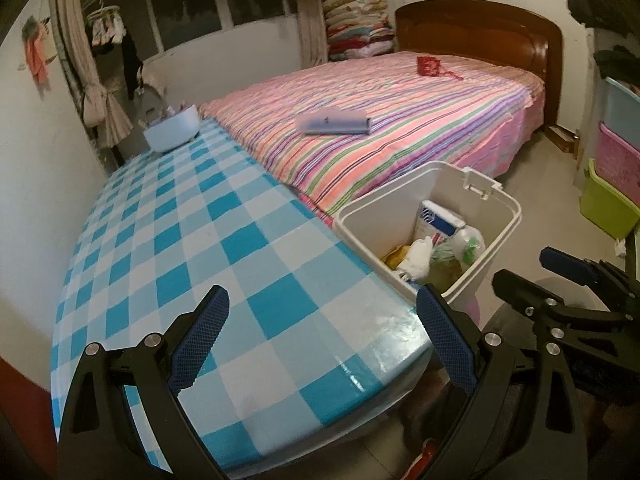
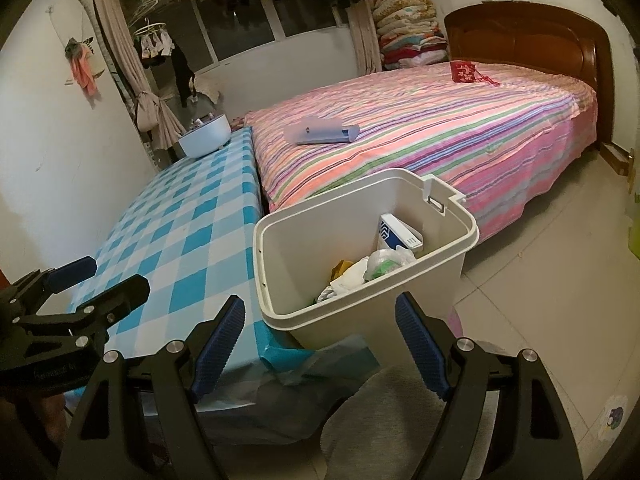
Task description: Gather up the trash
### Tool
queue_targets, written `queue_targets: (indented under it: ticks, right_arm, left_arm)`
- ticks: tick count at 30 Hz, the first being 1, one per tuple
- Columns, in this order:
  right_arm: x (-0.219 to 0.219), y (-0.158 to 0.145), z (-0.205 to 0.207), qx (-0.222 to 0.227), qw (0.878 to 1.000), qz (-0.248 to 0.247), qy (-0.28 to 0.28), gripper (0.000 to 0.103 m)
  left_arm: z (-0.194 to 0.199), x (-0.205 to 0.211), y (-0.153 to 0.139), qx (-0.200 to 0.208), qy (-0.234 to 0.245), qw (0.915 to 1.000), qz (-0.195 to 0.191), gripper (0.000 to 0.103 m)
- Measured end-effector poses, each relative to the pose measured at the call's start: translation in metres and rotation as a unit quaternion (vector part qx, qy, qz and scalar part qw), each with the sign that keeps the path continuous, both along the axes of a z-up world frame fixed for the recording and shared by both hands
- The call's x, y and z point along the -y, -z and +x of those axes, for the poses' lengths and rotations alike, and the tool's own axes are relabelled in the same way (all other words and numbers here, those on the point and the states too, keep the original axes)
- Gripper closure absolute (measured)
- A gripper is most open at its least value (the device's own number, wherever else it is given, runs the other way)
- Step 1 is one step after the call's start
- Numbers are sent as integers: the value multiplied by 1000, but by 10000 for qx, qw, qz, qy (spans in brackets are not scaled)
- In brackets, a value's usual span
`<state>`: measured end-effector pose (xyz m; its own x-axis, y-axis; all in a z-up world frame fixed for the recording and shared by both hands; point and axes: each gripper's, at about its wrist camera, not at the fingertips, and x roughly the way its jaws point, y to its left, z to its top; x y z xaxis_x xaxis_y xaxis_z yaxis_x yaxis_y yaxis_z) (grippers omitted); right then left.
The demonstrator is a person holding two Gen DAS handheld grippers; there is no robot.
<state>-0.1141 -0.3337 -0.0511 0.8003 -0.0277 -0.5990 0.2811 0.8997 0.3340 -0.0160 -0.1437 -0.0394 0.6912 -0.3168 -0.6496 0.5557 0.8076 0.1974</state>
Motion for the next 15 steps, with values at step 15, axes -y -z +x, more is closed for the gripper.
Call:
queue_targets:
  ticks: [15]
  right_arm:
    - [7, 3, -3, 16, 10000, 58, 46, 27]
  left_arm:
    - [-7, 8, 1, 262, 26, 9995, 183, 10]
